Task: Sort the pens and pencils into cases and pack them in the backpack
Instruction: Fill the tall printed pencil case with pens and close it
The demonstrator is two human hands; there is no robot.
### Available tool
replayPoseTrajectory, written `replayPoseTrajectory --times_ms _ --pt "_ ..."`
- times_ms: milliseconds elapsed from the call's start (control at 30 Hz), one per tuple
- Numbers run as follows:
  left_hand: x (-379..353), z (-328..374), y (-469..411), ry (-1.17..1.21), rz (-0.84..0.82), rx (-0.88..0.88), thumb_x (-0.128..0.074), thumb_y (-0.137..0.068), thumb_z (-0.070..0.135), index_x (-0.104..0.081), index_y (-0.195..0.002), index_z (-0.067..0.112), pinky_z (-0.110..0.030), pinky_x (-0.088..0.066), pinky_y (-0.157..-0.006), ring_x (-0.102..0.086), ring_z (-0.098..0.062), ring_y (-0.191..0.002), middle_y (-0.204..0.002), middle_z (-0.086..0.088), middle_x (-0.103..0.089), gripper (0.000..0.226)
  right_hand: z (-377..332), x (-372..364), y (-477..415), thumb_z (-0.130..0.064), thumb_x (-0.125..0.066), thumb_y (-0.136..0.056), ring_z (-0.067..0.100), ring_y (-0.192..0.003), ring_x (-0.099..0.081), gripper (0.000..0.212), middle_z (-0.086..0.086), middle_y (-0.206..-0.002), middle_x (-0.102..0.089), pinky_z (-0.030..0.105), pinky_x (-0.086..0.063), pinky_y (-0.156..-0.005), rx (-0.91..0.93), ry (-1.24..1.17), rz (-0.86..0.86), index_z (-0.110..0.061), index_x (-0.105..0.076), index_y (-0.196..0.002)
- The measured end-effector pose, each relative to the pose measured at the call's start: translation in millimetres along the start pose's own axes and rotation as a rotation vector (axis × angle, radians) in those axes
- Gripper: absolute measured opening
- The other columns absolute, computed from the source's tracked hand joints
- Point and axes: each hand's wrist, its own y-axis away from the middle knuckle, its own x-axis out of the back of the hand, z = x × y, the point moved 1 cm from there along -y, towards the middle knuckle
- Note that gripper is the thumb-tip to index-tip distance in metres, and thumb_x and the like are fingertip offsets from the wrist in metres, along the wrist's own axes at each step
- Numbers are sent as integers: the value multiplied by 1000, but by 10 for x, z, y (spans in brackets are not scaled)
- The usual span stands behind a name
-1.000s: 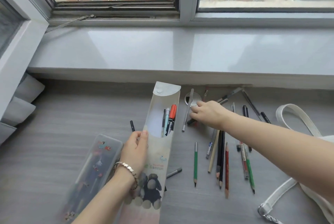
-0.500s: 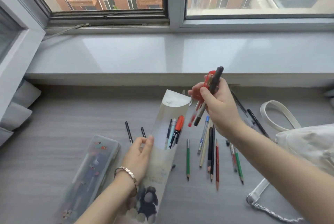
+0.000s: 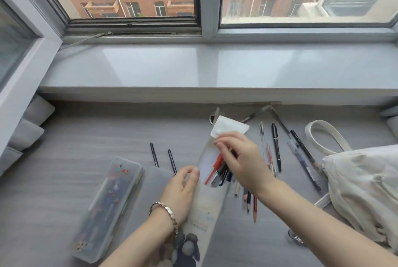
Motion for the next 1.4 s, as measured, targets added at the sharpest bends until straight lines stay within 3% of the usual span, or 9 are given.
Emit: replayPoseTrajectory --times_ms 133,300,400,567,700,867,1000,1233,1400 --pt "37 -51 -55 11 -13 -3 -37 -95 41 -50 -130 27 -28 -38 -106 -51 -5 -120 -128 11 -57 40 152 -122 43 -28 -37 -96 11 -110 -54 37 6 -104 -69 31 -29 -106 301 262 -241 -5 -66 -97" --pt "268 -21 -158 23 192 63 -36 -96 33 -46 -133 23 -16 -29 -91 -46 -4 -111 -119 10 -53 39 401 -96 -503 4 -49 -82 23 -86 -61 21 11 -89 -68 35 -50 -77 208 257 17 -1 -68 -91" --pt "414 -9 -217 22 262 96 -35 -97 31 -45 -134 21 -14 -28 -85 -42 -3 -103 -112 10 -51 39 686 -264 -790 17 -50 -75 37 -96 -54 39 18 -103 -61 45 -49 -81 120 507 -310 -3 -67 -103" --pt "510 -88 -296 27 305 135 -35 -96 34 -47 -132 25 -20 -31 -89 -47 -7 -108 -123 5 -56 39 896 -495 -889 -4 -82 -46 25 -67 -60 30 8 -77 -62 24 -45 -51 558 915 -701 -12 -67 -71" --pt "476 -90 -323 15 293 149 -34 -96 37 -48 -131 29 -22 -34 -87 -49 -7 -106 -126 4 -58 39 946 -425 -847 -6 -53 -77 24 -66 -59 10 2 -71 -61 32 -49 -76 832 874 -645 -12 -61 -78" --pt "409 0 -372 20 303 104 -34 -97 31 -50 -127 28 -5 -32 -65 -49 -3 -97 -106 15 -57 34 954 -35 -951 -11 -19 -96 26 -76 -63 32 15 -94 -62 31 -50 -59 97 703 -245 -7 -44 -116" --pt "329 83 -413 25 260 86 -34 -96 32 -50 -127 29 -4 -32 -64 -52 -2 -93 -109 13 -59 35 1240 262 -964 -9 -44 -92 38 -101 -56 27 26 -113 -58 31 -39 -71 -699 450 -153 0 -44 -117" --pt "246 186 -416 21 198 52 -34 -96 33 -50 -126 29 -1 -36 -63 -51 8 -91 -111 16 -59 34 1229 298 -924 -6 -37 -92 31 -105 -55 35 17 -131 -38 35 -41 -67 -181 1125 -651 -11 -43 -127" --pt "282 121 -373 23 217 84 -34 -96 34 -48 -131 24 -20 -36 -87 -53 -10 -112 -125 5 -59 39 1095 365 -808 4 -49 -81 32 -83 -61 54 12 -119 -50 33 -36 -52 -24 996 -404 -16 -38 -129"
